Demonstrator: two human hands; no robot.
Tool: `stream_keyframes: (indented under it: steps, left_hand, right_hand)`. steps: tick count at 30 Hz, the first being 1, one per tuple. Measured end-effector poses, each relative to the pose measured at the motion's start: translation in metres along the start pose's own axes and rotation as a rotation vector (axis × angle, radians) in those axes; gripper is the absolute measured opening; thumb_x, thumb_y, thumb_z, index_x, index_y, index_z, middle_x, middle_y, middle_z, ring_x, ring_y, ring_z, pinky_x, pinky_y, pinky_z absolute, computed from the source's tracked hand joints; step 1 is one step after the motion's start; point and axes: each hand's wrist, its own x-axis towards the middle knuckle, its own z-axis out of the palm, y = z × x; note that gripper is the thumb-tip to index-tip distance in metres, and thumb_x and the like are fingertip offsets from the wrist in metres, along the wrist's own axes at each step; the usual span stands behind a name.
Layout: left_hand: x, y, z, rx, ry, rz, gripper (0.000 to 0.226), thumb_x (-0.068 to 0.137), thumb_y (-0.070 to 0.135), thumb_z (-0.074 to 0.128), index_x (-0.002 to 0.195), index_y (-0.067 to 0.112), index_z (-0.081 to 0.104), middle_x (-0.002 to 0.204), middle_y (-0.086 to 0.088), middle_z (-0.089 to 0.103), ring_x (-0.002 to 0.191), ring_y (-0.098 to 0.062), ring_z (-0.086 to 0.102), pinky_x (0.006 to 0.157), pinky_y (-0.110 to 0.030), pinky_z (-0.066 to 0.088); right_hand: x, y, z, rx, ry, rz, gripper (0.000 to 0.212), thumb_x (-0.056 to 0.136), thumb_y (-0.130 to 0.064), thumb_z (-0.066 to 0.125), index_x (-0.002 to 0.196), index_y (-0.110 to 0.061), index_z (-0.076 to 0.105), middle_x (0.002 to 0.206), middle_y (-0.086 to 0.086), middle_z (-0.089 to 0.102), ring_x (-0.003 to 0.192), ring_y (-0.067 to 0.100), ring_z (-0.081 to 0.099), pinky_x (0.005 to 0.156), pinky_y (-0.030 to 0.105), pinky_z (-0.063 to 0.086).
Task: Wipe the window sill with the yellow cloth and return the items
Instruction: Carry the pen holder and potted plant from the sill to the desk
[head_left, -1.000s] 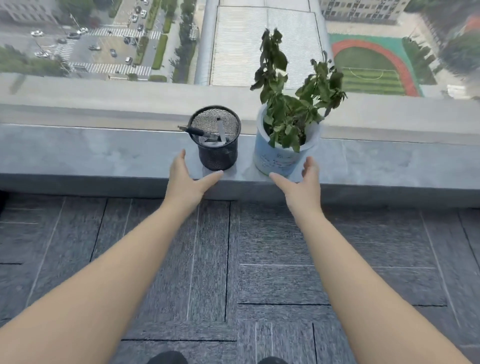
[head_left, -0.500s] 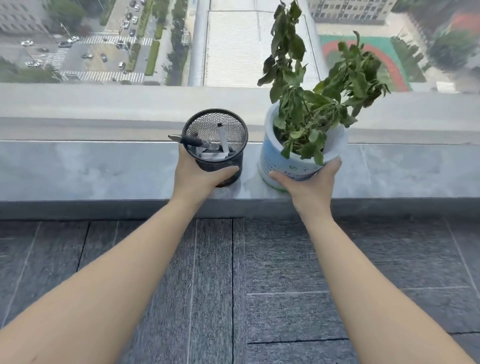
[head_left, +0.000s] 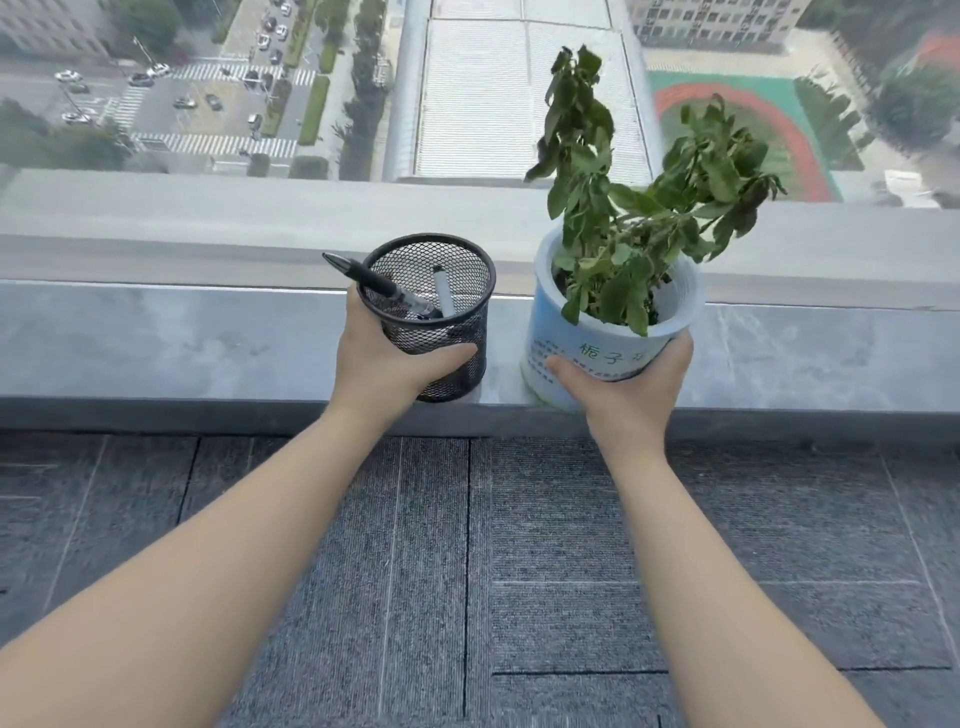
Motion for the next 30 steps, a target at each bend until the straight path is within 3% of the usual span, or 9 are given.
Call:
stream_keyframes:
  steps: [4, 8, 11, 13, 18, 21, 24, 28, 30]
  left_hand:
    - [-0.035, 0.054, -0.025, -0.023, -0.016, -0.054, 0.087, 0.035, 0.042, 0.075, 0.111, 0.025, 0.038, 0.111, 0.003, 0.054, 0.109, -0.017, 0.054, 0.095, -0.035, 0.044]
    - [-0.075, 0.14, -0.062, -0.029, -0.027, -0.095, 0.086, 0.037, 0.038, 0.08, 0.112, 0.019, 0.042, 0.113, -0.002, 0.059, 0.105, -0.017, 0.058, 0.096, -0.039, 0.047]
    - [-0.104, 0.219, -0.094, -0.053, 0.002, -0.119, 0.076, 0.043, 0.027, 0.079, 0.107, 0.022, 0.04, 0.099, 0.014, 0.055, 0.094, 0.001, 0.055, 0.083, -0.017, 0.044]
    - [-0.123, 0.274, -0.116, -0.065, 0.019, -0.114, 0.074, 0.045, 0.024, 0.077, 0.107, 0.024, 0.037, 0.097, 0.016, 0.053, 0.093, 0.003, 0.053, 0.078, -0.011, 0.04]
    - [-0.165, 0.391, -0.173, -0.054, 0.069, -0.042, 0.075, 0.047, 0.02, 0.081, 0.107, 0.024, 0.035, 0.099, 0.012, 0.052, 0.097, -0.009, 0.053, 0.085, -0.019, 0.042]
    - [-0.191, 0.437, -0.199, -0.079, 0.135, -0.029, 0.076, 0.044, 0.026, 0.079, 0.108, 0.025, 0.037, 0.1, 0.014, 0.054, 0.101, -0.013, 0.054, 0.091, -0.029, 0.043]
    - [-0.223, 0.467, -0.22, -0.076, 0.222, -0.017, 0.083, 0.045, 0.027, 0.083, 0.116, 0.016, 0.041, 0.105, 0.005, 0.058, 0.102, -0.016, 0.056, 0.09, -0.031, 0.043]
    - [-0.281, 0.495, -0.243, -0.061, 0.368, 0.015, 0.085, 0.041, 0.033, 0.08, 0.115, 0.014, 0.042, 0.11, -0.002, 0.057, 0.104, -0.019, 0.055, 0.092, -0.033, 0.044]
    - [-0.315, 0.505, -0.254, -0.054, 0.433, 0.001, 0.075, 0.042, 0.034, 0.078, 0.108, 0.022, 0.043, 0.105, 0.004, 0.058, 0.104, -0.018, 0.055, 0.092, -0.033, 0.043]
  right_hand:
    - [-0.027, -0.062, -0.025, -0.019, -0.031, 0.038, 0.095, 0.048, -0.017, 0.089, 0.125, -0.008, 0.035, 0.127, 0.01, 0.043, 0.117, 0.018, 0.048, 0.099, 0.04, 0.048]
    - [-0.054, -0.163, -0.056, -0.022, -0.091, 0.052, 0.093, 0.044, -0.023, 0.086, 0.122, -0.014, 0.036, 0.125, 0.008, 0.046, 0.115, 0.016, 0.049, 0.095, 0.036, 0.051]
    - [-0.075, -0.249, -0.08, -0.001, -0.143, 0.052, 0.088, 0.047, -0.013, 0.089, 0.116, -0.019, 0.035, 0.124, 0.008, 0.046, 0.113, 0.016, 0.05, 0.093, 0.039, 0.052]
    - [-0.089, -0.307, -0.095, 0.008, -0.171, 0.05, 0.089, 0.043, -0.019, 0.088, 0.115, -0.019, 0.034, 0.125, 0.009, 0.047, 0.115, 0.018, 0.05, 0.091, 0.042, 0.053]
    - [-0.12, -0.432, -0.129, 0.036, -0.22, -0.04, 0.09, 0.041, -0.019, 0.087, 0.114, -0.019, 0.034, 0.124, 0.009, 0.046, 0.116, 0.019, 0.049, 0.09, 0.035, 0.053]
    - [-0.133, -0.486, -0.144, 0.073, -0.275, -0.113, 0.09, 0.038, -0.02, 0.087, 0.112, -0.017, 0.036, 0.123, 0.01, 0.047, 0.114, 0.023, 0.051, 0.087, 0.041, 0.055]
    - [-0.147, -0.522, -0.154, 0.111, -0.35, -0.184, 0.094, 0.034, -0.033, 0.085, 0.114, -0.016, 0.039, 0.121, 0.011, 0.05, 0.112, 0.023, 0.054, 0.085, 0.047, 0.055]
    - [-0.178, -0.559, -0.169, 0.166, -0.488, -0.299, 0.074, 0.036, -0.029, 0.084, 0.1, -0.034, 0.046, 0.102, -0.007, 0.057, 0.093, -0.004, 0.059, 0.078, 0.035, 0.056]
    - [-0.198, -0.573, -0.174, 0.166, -0.575, -0.339, 0.076, 0.038, -0.026, 0.085, 0.105, -0.029, 0.05, 0.102, 0.002, 0.061, 0.095, 0.007, 0.062, 0.077, 0.039, 0.058]
